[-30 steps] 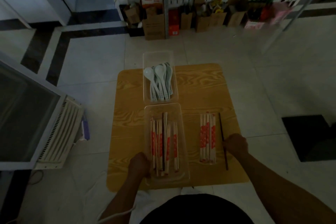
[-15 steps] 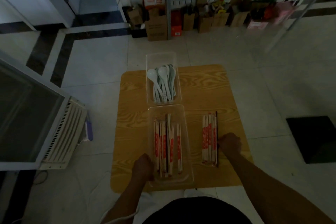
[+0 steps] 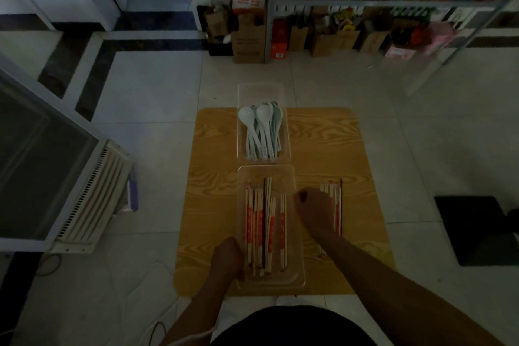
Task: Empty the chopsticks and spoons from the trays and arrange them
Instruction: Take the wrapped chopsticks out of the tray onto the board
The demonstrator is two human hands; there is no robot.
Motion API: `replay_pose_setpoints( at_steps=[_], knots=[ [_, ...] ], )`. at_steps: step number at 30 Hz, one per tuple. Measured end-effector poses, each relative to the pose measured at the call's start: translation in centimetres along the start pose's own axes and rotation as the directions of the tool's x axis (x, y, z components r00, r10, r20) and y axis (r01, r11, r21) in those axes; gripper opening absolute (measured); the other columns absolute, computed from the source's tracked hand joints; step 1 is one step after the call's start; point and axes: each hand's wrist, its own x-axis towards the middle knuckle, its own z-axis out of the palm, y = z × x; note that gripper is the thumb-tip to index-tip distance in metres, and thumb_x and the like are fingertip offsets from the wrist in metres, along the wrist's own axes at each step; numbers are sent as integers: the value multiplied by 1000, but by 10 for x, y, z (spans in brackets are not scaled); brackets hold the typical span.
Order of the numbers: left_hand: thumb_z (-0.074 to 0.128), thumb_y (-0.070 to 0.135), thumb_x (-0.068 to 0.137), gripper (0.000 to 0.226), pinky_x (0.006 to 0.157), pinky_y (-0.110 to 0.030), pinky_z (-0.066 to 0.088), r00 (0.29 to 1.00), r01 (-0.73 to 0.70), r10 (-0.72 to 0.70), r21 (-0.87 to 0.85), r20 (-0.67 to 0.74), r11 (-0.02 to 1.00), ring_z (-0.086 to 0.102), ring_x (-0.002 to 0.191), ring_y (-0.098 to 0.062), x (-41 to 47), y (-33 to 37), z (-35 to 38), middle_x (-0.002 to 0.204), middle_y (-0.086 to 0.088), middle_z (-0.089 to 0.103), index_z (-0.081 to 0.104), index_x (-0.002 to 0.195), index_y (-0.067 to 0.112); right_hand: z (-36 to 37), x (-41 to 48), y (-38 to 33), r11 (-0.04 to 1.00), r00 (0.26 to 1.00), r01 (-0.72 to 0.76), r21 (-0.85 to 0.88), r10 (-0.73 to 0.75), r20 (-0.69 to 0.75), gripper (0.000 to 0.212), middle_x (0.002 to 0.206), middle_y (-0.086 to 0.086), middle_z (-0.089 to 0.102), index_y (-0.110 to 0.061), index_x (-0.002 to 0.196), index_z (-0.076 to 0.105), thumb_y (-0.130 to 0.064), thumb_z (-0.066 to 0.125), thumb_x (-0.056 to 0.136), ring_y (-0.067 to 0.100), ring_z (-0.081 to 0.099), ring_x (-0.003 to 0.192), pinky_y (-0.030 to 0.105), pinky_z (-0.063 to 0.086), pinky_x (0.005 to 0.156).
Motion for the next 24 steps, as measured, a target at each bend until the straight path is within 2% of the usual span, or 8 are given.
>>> replay_pose_setpoints(
  at_steps=[4,6,9,11,13,17,21,24],
  knots=[
    [65,7,84,23,76,-43,59,998,40,-38,-49,42,998,68,88,-31,-2,2,-3,105,-12,62,55,105,6,46,-26,-30,995,970,77,-58,-61,236,21,74,0,69,-14,80,72,-30,64,92,12,66,68,33,58,68],
    [63,7,85,22,75,-43,60,998,54,-50,-75,47,996,68,88,-31,-2,1,-3,104,-13,62,55,106,6,66,-32,-29,985,961,73,-154,-29,275,25,76,4,71,-13,82,74,-31,62,92,16,68,69,33,58,66],
    [59,7,87,18,74,-43,59,999,36,-33,-102,36,994,68,87,-32,0,-2,-2,103,-15,63,57,105,5,83,-38,-27,974,963,-51,-222,107,248,23,76,4,69,-12,81,72,-27,59,92,17,65,66,26,48,53],
    [62,7,84,19,75,-45,59,999,29,-24,-129,39,991,68,87,-32,0,-3,-2,103,-15,63,58,103,5,91,-39,-28,969,957,-113,-221,166,238,25,76,5,68,-11,80,71,-28,58,93,18,64,64,23,41,51],
    [65,7,81,22,76,-46,59,998,31,-24,-143,50,989,67,87,-33,1,-4,-3,103,-15,63,58,101,6,101,-37,-26,963,952,-157,-221,207,224,27,81,8,71,-9,84,72,-31,58,94,23,68,70,25,44,53],
    [67,7,80,22,78,-46,58,997,28,-19,-131,74,991,66,90,-32,1,-4,-5,105,-15,63,57,100,8,116,-33,-18,942,929,-247,-227,297,222,36,96,12,72,-2,106,68,-33,61,90,27,70,83,30,53,63],
    [78,4,71,45,75,-30,53,996,23,-20,-31,82,999,62,100,-24,2,-4,-6,112,-8,62,56,109,10,124,-29,-8,937,908,-315,-154,344,238,42,94,11,71,-5,107,67,-38,68,82,26,70,80,32,58,63],
    [68,4,79,26,78,-40,58,995,44,-34,-106,92,993,65,94,-29,2,-3,-5,109,-13,63,56,101,10,135,-20,6,934,896,-329,-136,355,268,41,87,10,71,-5,103,68,-38,71,78,26,70,72,34,59,58]
  ],
)
